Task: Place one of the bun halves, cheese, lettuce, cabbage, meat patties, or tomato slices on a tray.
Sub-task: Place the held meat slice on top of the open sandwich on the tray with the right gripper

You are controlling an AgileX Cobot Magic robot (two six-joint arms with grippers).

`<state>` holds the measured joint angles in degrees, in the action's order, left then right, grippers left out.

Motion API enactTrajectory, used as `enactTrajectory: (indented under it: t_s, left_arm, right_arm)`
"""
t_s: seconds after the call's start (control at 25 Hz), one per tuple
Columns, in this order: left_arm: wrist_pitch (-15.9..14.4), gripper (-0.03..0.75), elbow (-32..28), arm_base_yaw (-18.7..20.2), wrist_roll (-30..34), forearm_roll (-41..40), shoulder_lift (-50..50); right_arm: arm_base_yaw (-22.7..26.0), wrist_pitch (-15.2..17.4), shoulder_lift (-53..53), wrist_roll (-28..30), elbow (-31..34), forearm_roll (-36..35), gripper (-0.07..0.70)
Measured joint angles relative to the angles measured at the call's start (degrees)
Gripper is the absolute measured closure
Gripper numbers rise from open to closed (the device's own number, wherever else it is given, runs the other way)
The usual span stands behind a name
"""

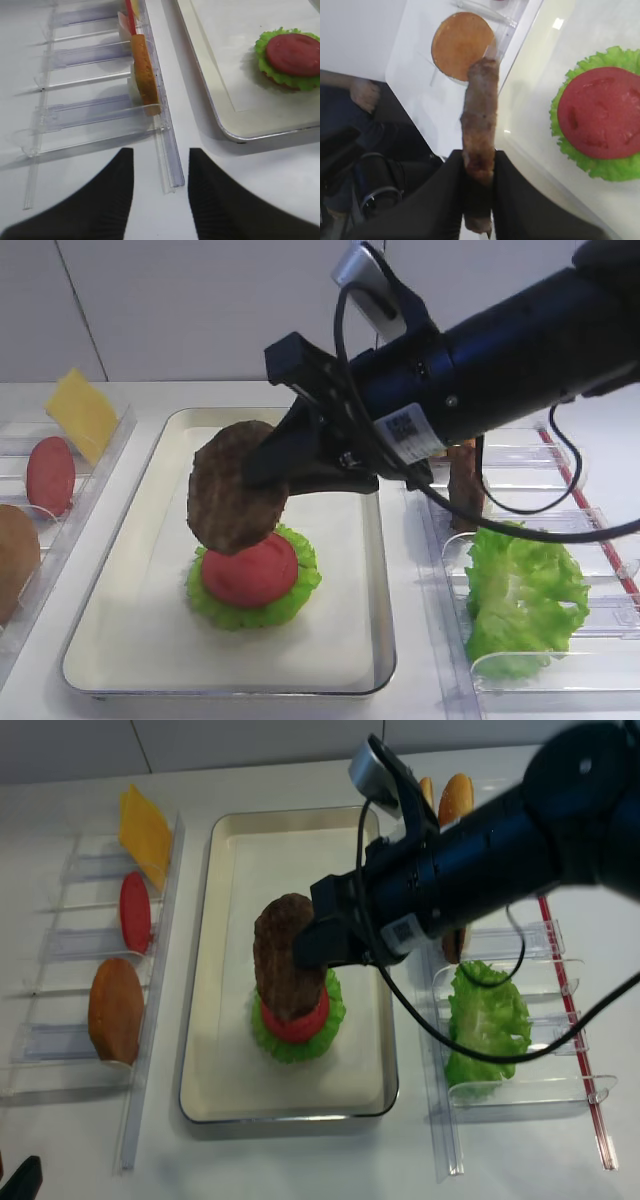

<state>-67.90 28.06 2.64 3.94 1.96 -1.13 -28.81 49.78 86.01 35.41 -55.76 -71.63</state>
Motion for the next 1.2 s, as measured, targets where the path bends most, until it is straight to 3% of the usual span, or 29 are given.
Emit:
enactTrajectory:
  t_s: [0.16,0.44,0.76,1.2]
  left_arm:
    - [0.0,0.441,0.0,0.0,0.0,0.0,0.0]
    - [0.0,0.441,0.0,0.0,0.0,0.0,0.0]
    - [0.0,0.441,0.0,0.0,0.0,0.0,0.0]
    - [0.0,0.441,0.0,0.0,0.0,0.0,0.0]
  right_arm:
    - [0.0,-3.3,0.12,6.97,4.65,-9.48,0.504]
    - [0.0,-4.16,6.71,12.61,5.18,-18.22,0.504]
    - [0.14,-2.84,13.48,17.83,5.18,-23.3,0.504]
    - [2.64,3.8,18.68,18.52,5.18,-24.5,0.505]
